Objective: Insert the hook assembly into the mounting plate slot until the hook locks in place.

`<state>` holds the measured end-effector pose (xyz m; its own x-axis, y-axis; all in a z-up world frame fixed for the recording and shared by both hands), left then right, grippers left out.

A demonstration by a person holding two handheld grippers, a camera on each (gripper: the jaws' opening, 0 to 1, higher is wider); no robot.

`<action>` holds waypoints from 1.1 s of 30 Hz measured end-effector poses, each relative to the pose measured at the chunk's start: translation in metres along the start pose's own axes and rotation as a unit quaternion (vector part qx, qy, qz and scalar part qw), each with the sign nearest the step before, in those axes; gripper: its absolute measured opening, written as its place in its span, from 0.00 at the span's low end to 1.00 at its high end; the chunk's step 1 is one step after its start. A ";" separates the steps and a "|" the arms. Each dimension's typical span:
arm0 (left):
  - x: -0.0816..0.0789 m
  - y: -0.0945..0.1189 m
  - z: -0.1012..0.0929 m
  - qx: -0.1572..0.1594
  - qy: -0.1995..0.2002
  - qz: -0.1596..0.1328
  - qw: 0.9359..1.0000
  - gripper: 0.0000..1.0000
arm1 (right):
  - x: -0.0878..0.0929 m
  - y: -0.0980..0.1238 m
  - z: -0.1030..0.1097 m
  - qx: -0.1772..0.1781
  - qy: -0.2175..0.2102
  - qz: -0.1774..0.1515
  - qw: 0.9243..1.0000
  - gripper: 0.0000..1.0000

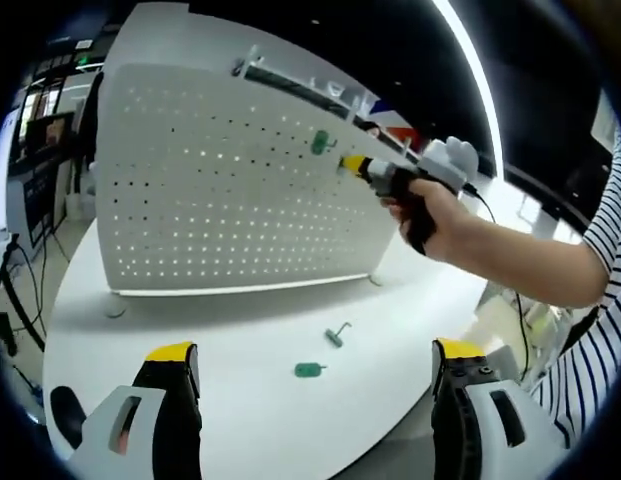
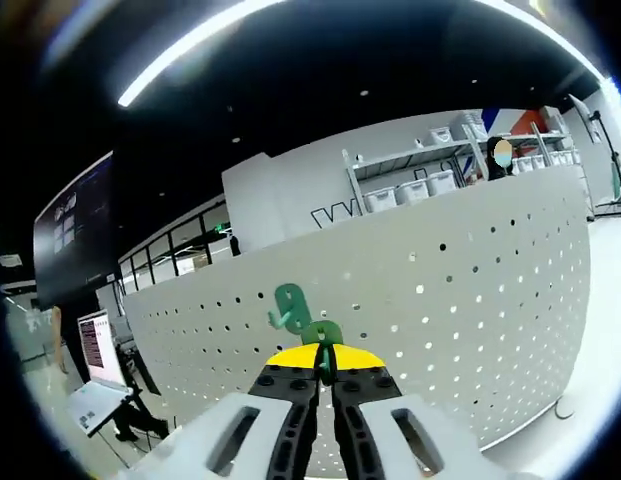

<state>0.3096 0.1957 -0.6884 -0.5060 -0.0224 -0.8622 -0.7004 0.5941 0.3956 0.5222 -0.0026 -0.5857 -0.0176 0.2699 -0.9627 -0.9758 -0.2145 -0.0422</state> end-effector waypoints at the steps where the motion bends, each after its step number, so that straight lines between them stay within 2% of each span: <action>1: 0.000 0.000 0.000 0.000 0.001 0.000 1.000 0.98 | -0.002 -0.002 0.000 0.000 0.001 -0.001 1.000 0.00; 4: -0.001 0.002 0.000 -0.002 0.011 -0.012 1.000 0.98 | -0.005 -0.005 -0.003 0.002 0.005 -0.005 1.000 0.00; 11: 0.002 0.004 0.005 -0.010 0.013 -0.005 1.000 0.97 | -0.010 -0.015 -0.011 0.015 -0.002 -0.013 1.000 0.00; 19: 0.004 0.005 0.008 -0.015 0.017 -0.003 1.000 0.97 | -0.021 -0.019 -0.012 0.019 0.022 -0.029 0.999 0.00; 33: 0.002 0.007 0.011 -0.017 0.017 0.000 1.000 0.96 | -0.026 -0.025 -0.016 0.025 0.027 -0.037 0.999 0.00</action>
<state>0.3092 0.2084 -0.6906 -0.5224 -0.0506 -0.8512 -0.7172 0.5660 0.4065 0.5509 -0.0189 -0.5641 0.0658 0.2322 -0.9704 -0.9835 -0.1491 -0.1024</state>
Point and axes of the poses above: the point that each gripper's makers call its tool centre point, and the gripper's own axes: y roughly backward along the fingers, z roughly to its left, x roughly out of its underside, the point moved 3 cm from there along y, roughly backward along the fingers, and after that the axes turned 2 degrees about -y, right-handed, at the moved point
